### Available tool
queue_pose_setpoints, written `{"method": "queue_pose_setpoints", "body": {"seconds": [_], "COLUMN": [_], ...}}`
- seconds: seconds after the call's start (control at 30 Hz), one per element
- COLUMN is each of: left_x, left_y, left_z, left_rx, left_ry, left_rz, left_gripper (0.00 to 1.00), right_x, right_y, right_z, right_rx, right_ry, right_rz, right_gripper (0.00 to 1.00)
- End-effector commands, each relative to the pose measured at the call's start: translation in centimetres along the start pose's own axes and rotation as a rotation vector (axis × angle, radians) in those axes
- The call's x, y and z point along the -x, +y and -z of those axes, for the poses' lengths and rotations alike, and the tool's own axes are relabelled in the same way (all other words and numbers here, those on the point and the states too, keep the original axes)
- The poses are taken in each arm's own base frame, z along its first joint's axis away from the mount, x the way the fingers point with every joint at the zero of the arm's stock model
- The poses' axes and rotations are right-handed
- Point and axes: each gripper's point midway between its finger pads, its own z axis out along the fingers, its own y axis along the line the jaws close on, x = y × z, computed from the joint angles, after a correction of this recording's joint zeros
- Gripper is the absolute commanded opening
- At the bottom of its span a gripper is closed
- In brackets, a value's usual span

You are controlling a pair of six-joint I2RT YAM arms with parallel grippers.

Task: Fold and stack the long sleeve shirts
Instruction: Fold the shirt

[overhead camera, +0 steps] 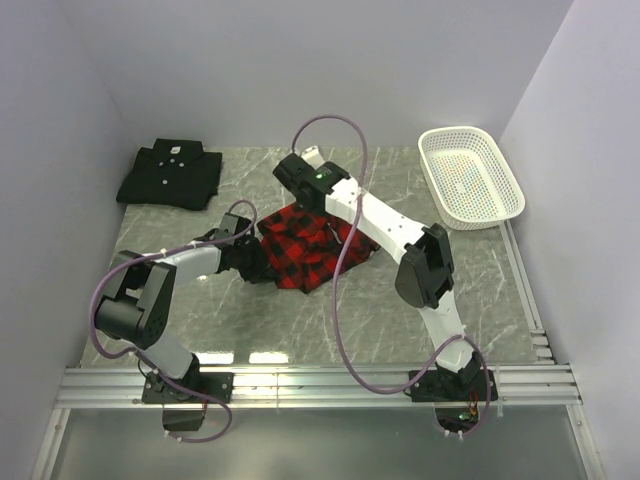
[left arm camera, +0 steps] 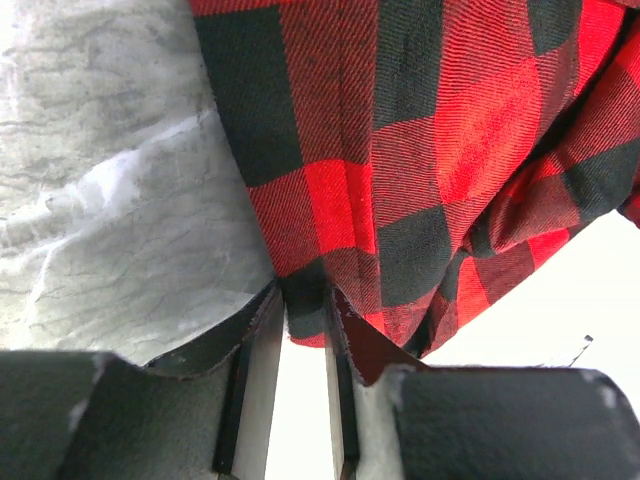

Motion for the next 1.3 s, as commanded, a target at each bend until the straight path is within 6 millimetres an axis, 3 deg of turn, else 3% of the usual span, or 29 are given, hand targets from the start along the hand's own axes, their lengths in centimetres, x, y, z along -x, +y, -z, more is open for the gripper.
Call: {"method": "queue_pose_setpoints", "body": {"seconds": [0.0,0.47,0.67,0.77,0.83,0.87,0.93,1.07,1.13,1.2,1.23,1.27], "left_x": [0.1,-0.4,-0.5,-0.3,-0.1,-0.1,0.2,1.0,1.6,1.9,2.3,2.6], "left_y": [-0.4,-0.5,-0.3,-0.1,-0.3,-0.4,-0.5,-0.1,-0.2,-0.4,-0.4,-0.6], "left_z": [0.7,0.9,1.4,1.8,2.2,2.4,2.9,3.8,4.6,5.3,5.7,6.0], "left_rx": [-0.011,-0.033,-0.032,-0.036,-0.051,-0.058,-0.062,-0.049,-0.07,-0.094,-0.095,-0.1], "left_ry": [-0.022,-0.016,-0.035,-0.073,-0.098,-0.106,-0.131,-0.194,-0.227,-0.246,-0.259,-0.266], "left_rz": [-0.016,0.006,0.025,0.049,0.064,0.068,0.081,0.105,0.122,0.132,0.137,0.131], "left_gripper": [0.29,0.28,0.28,0.28,0.29,0.3,0.31,0.37,0.41,0.48,0.5,0.55], "right_x": [0.9,-0.5,-1.5,-1.0,-0.1,0.7,1.2,3.6,4.7,5.2,4.1,4.4], "right_y": [2.8,9.5,12.2,13.0,13.6,13.6,14.1,11.5,11.2,9.2,9.0,7.6], "right_z": [0.3,0.5,0.5,1.8,3.7,5.3,6.5,10.0,11.7,12.6,12.0,13.0], "right_rx": [0.022,0.107,0.213,0.296,0.404,0.46,0.534,0.598,0.697,0.738,0.747,0.768], "right_ry": [-0.047,-0.073,-0.044,-0.06,-0.089,-0.115,-0.13,-0.228,-0.272,-0.303,-0.28,-0.309], "right_rz": [0.031,0.112,0.104,0.07,0.033,0.007,-0.032,-0.149,-0.209,-0.287,-0.294,-0.332], "right_gripper": [0.0,0.06,0.29,0.36,0.46,0.48,0.5,0.5,0.51,0.51,0.51,0.51]}}
